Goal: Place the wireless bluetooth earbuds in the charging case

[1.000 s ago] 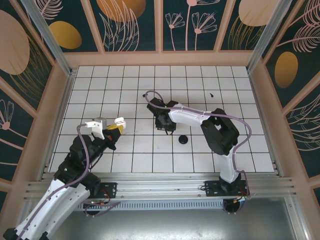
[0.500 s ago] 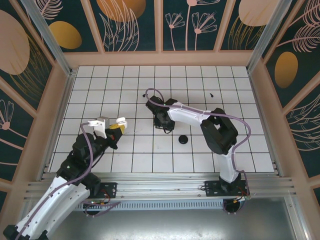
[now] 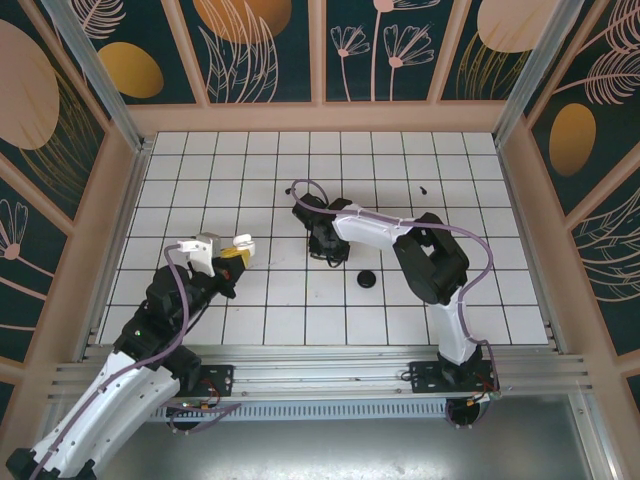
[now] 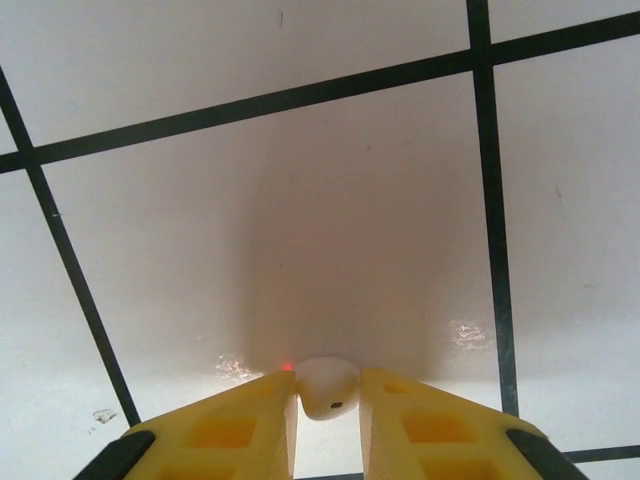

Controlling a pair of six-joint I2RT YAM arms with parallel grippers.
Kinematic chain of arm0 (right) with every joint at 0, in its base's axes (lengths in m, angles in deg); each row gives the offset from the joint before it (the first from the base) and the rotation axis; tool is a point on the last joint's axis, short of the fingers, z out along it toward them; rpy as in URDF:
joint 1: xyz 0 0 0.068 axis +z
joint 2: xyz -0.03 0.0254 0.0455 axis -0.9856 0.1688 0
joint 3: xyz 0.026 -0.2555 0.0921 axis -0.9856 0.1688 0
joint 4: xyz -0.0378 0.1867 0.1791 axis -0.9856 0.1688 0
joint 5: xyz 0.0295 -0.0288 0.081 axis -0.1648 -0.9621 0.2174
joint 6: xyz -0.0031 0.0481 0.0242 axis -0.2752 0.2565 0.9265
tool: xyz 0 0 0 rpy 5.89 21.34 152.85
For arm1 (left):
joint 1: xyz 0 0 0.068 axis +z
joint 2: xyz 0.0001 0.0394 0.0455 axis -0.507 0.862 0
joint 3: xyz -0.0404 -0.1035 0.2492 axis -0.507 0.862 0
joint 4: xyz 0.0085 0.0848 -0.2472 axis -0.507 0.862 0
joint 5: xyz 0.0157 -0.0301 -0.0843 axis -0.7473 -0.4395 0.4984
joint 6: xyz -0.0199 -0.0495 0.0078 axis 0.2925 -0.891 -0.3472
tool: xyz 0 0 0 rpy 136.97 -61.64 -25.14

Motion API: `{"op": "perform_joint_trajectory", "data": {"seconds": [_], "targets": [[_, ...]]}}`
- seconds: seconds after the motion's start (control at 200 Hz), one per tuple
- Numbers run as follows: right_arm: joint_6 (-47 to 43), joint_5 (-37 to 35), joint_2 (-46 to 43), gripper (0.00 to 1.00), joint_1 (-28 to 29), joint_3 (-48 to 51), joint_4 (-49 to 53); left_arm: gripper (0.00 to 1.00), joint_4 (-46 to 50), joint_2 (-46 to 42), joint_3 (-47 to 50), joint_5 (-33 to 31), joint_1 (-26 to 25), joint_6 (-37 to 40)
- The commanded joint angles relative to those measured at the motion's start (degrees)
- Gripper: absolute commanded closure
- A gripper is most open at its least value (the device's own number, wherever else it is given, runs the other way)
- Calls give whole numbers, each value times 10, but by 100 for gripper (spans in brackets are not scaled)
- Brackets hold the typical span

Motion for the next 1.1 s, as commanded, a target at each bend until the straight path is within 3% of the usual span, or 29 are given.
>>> {"op": "perform_joint_trajectory", "data": {"seconds": [0.0, 0.3, 0.651, 0.766, 0.911, 1.096], "targets": [[3, 6, 18, 81, -5, -14, 6, 100, -26, 1, 4, 6, -1, 11], [-32, -7, 4, 86, 1, -21, -4, 100, -27, 1, 5, 12, -1, 6], [-229, -114, -3, 89, 52, -65, 34, 100, -27, -10, 13, 17, -1, -10], [-193, -125, -16, 87, 48, -50, 53, 100, -25, -18, 17, 16, -1, -17], [-118, -81, -49, 75, 39, -15, 12, 100, -27, -19, 18, 18, -1, -24], [-107, -43, -36, 70, 36, -19, -1, 100, -28, -12, 18, 26, -1, -23]]}}
